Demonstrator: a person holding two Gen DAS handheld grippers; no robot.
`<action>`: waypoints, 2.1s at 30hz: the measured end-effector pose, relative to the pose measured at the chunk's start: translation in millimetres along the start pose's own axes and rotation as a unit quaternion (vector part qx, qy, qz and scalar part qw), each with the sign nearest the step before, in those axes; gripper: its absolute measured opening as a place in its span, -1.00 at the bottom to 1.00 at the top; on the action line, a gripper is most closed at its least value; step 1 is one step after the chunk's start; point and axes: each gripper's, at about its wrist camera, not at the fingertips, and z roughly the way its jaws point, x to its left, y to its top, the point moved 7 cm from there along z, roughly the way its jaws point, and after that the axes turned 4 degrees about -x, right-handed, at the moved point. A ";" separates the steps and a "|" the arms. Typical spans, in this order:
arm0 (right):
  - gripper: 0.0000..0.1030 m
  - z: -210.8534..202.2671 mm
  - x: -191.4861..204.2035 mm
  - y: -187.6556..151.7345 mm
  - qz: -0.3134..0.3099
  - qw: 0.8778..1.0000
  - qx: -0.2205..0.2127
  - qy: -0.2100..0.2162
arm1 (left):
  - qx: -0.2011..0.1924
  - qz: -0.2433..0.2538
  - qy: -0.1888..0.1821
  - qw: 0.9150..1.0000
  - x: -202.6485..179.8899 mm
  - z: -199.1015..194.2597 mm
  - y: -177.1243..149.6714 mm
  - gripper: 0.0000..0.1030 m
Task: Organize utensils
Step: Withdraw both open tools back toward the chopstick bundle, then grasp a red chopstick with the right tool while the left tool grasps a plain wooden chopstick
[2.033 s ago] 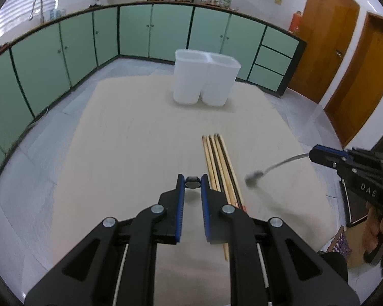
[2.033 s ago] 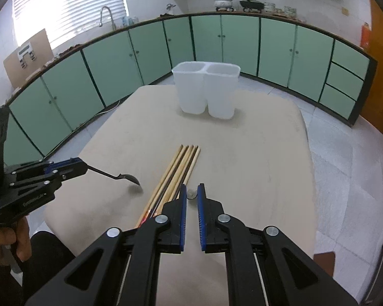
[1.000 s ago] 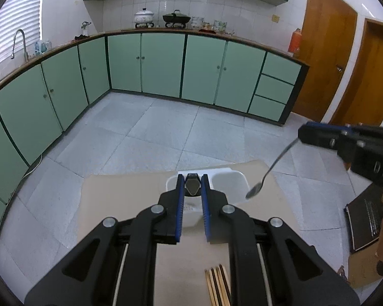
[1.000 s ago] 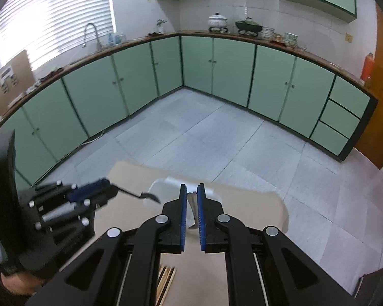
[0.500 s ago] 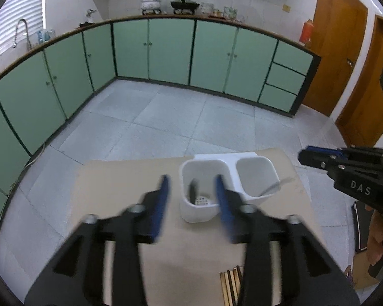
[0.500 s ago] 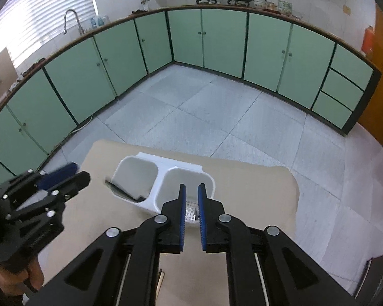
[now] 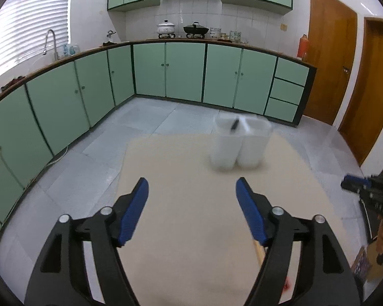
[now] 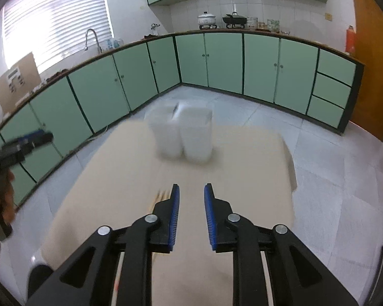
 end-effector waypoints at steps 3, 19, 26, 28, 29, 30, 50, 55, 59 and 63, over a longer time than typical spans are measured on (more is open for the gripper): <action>-0.57 -7.7 24.3 -71.5 0.009 1.000 0.004 0.010 | 0.002 -0.019 -0.005 1.000 4.6 -24.0 -54.9 0.43; -0.59 33.1 78.6 -165.3 -0.020 0.999 0.019 0.021 | 0.047 -0.033 -0.022 0.998 -16.3 -47.4 -193.1 0.51; -0.82 28.3 52.1 -168.0 -0.013 1.000 0.017 0.018 | 0.064 0.002 -0.046 0.997 -47.8 -30.9 -205.2 0.51; -0.82 26.1 42.9 -168.7 -0.009 1.000 0.016 0.014 | 0.073 0.020 -0.049 0.996 -62.0 -25.0 -213.7 0.50; -0.82 24.9 38.8 -169.8 -0.006 1.000 0.016 0.015 | 0.076 0.031 -0.051 0.995 -69.5 -21.2 -215.8 0.50; -0.82 23.6 36.5 -171.0 -0.004 1.000 0.015 0.014 | 0.080 0.044 -0.049 0.995 -77.7 -16.5 -219.0 0.50; -0.75 23.9 35.1 -171.8 0.001 1.000 0.013 0.018 | 0.085 0.023 -0.013 0.996 -96.2 23.5 -219.1 0.05; -0.75 24.8 34.8 -171.0 0.002 1.000 0.012 0.013 | 0.086 0.022 -0.035 0.995 -99.2 20.9 -217.6 0.02; -0.74 25.5 36.4 -170.5 0.002 1.000 0.012 0.014 | 0.083 0.034 -0.025 0.996 -103.2 26.5 -217.2 0.06; -0.74 27.2 37.7 -169.4 0.000 1.000 0.009 0.013 | 0.077 0.024 -0.022 0.996 -99.9 32.7 -211.9 -0.05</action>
